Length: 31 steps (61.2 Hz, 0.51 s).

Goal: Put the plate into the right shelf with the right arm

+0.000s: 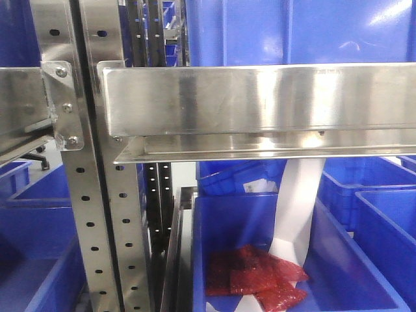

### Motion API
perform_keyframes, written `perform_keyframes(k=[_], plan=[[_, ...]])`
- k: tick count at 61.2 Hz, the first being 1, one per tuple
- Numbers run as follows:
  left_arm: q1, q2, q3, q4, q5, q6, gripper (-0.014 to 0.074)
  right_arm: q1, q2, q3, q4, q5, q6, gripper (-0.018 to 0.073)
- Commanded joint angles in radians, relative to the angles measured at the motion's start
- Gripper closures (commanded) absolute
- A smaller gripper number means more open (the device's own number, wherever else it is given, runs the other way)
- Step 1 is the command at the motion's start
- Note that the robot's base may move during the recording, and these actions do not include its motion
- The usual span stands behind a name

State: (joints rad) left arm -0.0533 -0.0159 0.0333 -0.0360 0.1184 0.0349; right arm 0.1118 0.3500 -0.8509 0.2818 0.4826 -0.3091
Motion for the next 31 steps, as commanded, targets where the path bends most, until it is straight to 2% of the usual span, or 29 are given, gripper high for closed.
perform_keyframes(k=[1,13,20,31], plan=[[0.001,-0.007,0.008,-0.006,-0.086,-0.003,0.0643,-0.024,-0.024,0.082,-0.046,-0.180,0.029,0.0491],[0.001,-0.007,0.008,-0.006,-0.086,-0.003,0.0643,-0.033,-0.126,0.318,-0.173,-0.285,0.149,0.0491],[0.001,-0.007,0.008,-0.006,-0.086,-0.003,0.0643,-0.033,-0.199,0.457,-0.200,-0.332,0.189,0.0491],[0.001,-0.007,0.008,-0.006,-0.086,-0.003,0.0643,-0.033,-0.311,0.660,-0.204,-0.398,0.190,0.0491]])
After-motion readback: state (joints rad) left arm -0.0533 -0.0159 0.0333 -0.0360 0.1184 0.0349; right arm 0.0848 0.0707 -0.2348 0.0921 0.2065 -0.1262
